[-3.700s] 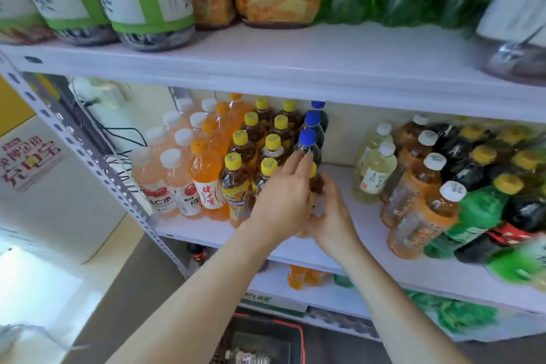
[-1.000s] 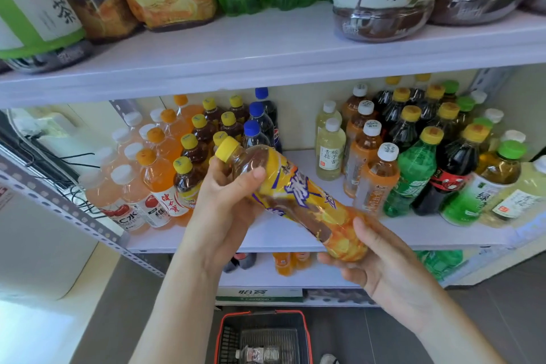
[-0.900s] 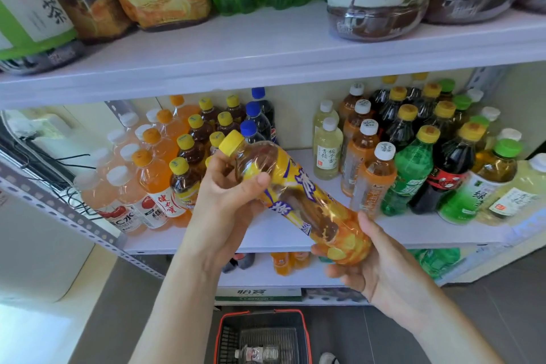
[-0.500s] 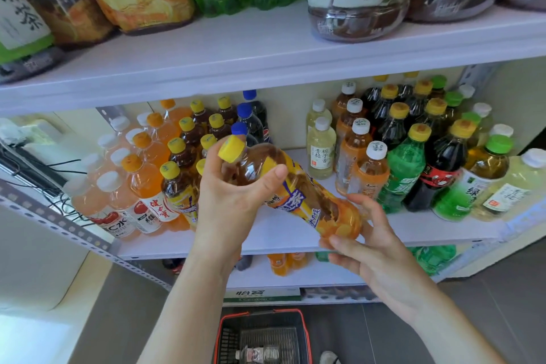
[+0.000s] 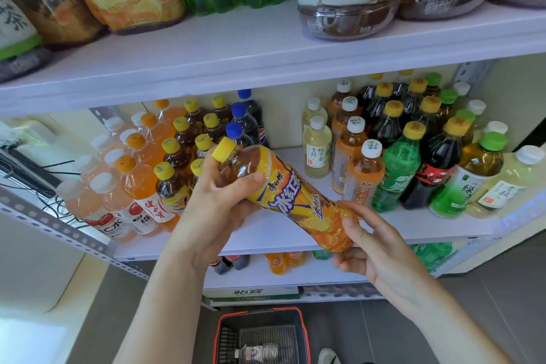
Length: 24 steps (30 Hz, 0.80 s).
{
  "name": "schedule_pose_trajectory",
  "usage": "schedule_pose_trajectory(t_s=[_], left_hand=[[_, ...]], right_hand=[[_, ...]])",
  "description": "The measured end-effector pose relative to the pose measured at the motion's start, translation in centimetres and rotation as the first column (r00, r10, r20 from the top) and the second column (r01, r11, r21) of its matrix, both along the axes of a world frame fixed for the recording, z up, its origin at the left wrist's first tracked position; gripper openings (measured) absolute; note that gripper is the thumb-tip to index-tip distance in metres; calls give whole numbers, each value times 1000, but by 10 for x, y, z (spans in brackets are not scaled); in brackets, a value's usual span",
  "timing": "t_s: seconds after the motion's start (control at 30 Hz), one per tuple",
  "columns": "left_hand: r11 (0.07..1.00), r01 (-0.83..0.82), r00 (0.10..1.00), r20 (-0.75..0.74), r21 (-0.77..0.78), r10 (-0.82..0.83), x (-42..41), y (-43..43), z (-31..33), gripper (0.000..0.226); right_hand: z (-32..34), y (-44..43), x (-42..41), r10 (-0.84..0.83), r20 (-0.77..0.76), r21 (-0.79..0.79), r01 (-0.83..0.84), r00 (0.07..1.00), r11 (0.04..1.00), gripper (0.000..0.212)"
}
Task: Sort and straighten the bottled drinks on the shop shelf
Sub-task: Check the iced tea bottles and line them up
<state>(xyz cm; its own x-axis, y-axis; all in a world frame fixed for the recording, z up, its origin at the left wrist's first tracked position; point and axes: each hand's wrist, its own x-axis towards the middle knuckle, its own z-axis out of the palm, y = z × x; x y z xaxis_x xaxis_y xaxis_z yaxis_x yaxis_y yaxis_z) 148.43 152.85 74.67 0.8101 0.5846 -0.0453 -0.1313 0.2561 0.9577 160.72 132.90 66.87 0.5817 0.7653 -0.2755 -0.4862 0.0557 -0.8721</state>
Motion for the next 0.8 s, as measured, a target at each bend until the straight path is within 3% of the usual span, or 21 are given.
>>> schedule_pose_trajectory(t_s=[0.13, 0.27, 0.43, 0.67, 0.8], left_hand=[[999, -2, 999, 34, -36, 3, -1, 3, -1, 60], [996, 72, 996, 59, -54, -69, 0, 4, 0, 53], [994, 99, 993, 75, -35, -96, 7, -1, 3, 83], [996, -9, 990, 142, 92, -4, 19, -11, 0, 45], [981, -65, 989, 146, 182, 39, 24, -14, 2, 43]], right_hand=[[0, 1, 3, 28, -12, -25, -28, 1000, 999, 40], [-7, 4, 2, 66, -61, -129, -73, 996, 989, 61], [-8, 4, 5, 124, -126, -185, -146, 984, 972, 72], [-7, 3, 9, 184, -185, -138, -210, 966, 968, 69], [-4, 4, 9, 128, -224, -38, -140, 966, 989, 54]])
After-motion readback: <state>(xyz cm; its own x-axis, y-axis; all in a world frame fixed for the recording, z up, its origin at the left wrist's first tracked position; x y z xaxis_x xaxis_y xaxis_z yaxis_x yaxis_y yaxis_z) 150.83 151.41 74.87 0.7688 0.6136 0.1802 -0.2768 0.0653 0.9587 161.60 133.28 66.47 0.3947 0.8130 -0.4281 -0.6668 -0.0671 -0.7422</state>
